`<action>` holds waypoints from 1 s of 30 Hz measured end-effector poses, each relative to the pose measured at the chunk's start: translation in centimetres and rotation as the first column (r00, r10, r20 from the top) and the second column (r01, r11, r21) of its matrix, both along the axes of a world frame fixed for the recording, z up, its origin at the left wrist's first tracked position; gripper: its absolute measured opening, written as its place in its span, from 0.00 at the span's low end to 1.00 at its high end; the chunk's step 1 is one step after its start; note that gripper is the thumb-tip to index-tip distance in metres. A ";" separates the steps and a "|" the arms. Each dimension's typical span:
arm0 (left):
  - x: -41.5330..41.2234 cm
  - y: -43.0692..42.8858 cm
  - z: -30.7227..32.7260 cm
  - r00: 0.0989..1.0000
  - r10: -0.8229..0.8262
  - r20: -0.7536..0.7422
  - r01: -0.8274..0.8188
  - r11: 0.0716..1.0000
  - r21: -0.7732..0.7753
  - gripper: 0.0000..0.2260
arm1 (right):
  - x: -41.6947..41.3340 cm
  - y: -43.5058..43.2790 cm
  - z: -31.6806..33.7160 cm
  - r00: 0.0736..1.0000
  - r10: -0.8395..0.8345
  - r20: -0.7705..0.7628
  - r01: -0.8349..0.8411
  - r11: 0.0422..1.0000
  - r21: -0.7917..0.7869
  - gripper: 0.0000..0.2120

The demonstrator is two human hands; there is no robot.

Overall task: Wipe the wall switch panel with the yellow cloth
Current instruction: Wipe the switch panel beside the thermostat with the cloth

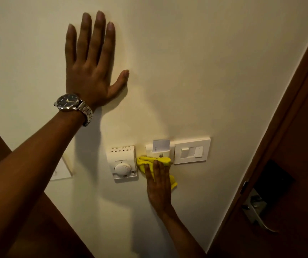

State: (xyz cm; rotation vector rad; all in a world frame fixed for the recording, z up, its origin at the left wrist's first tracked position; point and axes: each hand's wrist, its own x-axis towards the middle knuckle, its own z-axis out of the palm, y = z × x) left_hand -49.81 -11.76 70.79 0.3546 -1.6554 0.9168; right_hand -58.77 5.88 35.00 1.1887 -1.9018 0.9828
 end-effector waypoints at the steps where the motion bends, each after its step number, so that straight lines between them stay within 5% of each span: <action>1: 0.0 0.0 0.0 1.000 0.002 0.002 -0.002 1.000 0.001 0.38 | 0.0 0.1 -0.2 1.000 -0.031 -0.002 0.031 1.000 -0.005 0.27; 6: 0.2 0.4 0.2 1.000 0.025 0.005 -0.025 1.000 0.005 0.37 | 2.0 -1.4 -0.7 0.985 -0.049 0.164 0.065 0.993 -0.098 0.27; 15: -0.1 0.4 0.2 0.999 0.038 -0.016 -0.038 0.999 -0.004 0.37 | 1.2 -1.6 -2.1 0.993 -0.038 0.112 0.049 0.995 -0.091 0.32; 19: 0.2 0.8 0.1 0.999 0.042 -0.015 -0.041 0.999 0.007 0.37 | 2.1 -0.7 -3.5 0.968 -0.040 0.249 0.048 0.999 -0.026 0.24; 30: 0.1 0.3 0.3 0.999 0.029 -0.019 -0.029 1.000 -0.011 0.37 | 2.9 -1.6 -1.6 0.968 -0.086 0.237 0.106 0.992 -0.072 0.31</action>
